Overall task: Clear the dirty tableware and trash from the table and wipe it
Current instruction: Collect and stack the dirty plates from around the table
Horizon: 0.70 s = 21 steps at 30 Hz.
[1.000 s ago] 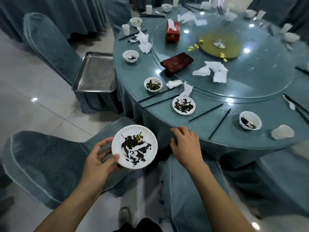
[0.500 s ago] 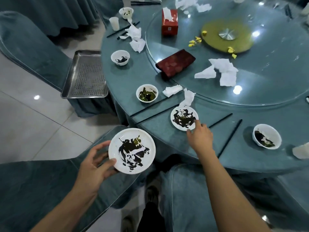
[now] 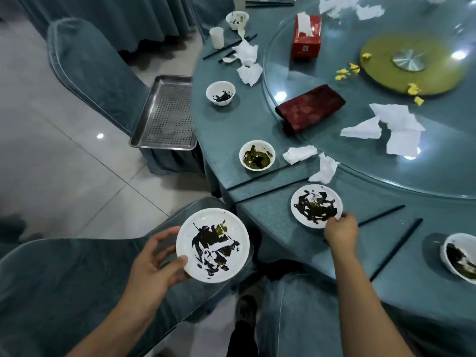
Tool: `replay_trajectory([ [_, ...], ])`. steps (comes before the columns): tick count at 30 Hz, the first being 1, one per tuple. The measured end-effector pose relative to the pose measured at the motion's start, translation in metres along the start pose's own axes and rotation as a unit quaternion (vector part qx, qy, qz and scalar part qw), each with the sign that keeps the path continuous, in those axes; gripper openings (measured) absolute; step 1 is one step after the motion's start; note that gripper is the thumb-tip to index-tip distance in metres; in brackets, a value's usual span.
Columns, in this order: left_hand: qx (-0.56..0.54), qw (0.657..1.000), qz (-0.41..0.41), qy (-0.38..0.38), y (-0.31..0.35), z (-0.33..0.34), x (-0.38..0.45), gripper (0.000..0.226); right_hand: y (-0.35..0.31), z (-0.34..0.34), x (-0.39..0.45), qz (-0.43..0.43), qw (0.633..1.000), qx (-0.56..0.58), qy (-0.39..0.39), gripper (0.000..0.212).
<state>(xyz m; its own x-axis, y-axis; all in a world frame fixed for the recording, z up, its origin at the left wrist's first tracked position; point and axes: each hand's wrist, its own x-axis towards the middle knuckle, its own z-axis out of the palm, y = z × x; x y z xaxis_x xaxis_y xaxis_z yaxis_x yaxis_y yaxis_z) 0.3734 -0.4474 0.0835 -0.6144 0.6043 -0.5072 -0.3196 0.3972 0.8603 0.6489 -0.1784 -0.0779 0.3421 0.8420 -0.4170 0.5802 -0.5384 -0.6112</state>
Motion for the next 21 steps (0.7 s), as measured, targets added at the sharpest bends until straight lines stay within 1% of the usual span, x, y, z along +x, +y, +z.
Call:
replay_trajectory([
  [3, -0.009, 1.000, -0.010, 0.001, -0.006, -0.009, -0.001, 0.054, 0.014, -0.010, -0.029, -0.019, 0.999, 0.044, 0.017, 0.024],
  [6, -0.025, 1.000, -0.010, -0.009, -0.010, -0.020, -0.004, 0.054, 0.022, -0.018, -0.066, -0.060, 0.994, 0.095, -0.001, 0.022],
  [9, -0.051, 0.998, 0.000, -0.021, -0.010, -0.038, -0.008, 0.054, -0.005, -0.022, -0.125, -0.094, 0.975, 0.192, -0.056, 0.013],
  [12, -0.067, 0.997, 0.016, -0.038, -0.007, -0.067, -0.014, 0.054, -0.042, -0.019, -0.201, -0.154, 0.949, 0.251, -0.113, 0.020],
  [14, -0.079, 0.995, 0.029, -0.050, -0.004, -0.092, -0.018, 0.054, -0.060, -0.013, -0.248, -0.202, 0.936, 0.248, -0.146, 0.022],
  [17, -0.103, 0.991, 0.045, -0.067, 0.000, -0.139, -0.028, 0.054, -0.076, 0.003, -0.316, -0.262, 0.929, 0.193, -0.177, 0.023],
  [21, -0.115, 0.987, 0.053, -0.097, 0.003, -0.213, -0.044, 0.052, -0.079, 0.035, -0.407, -0.309, 0.929, 0.121, -0.162, 0.019],
])
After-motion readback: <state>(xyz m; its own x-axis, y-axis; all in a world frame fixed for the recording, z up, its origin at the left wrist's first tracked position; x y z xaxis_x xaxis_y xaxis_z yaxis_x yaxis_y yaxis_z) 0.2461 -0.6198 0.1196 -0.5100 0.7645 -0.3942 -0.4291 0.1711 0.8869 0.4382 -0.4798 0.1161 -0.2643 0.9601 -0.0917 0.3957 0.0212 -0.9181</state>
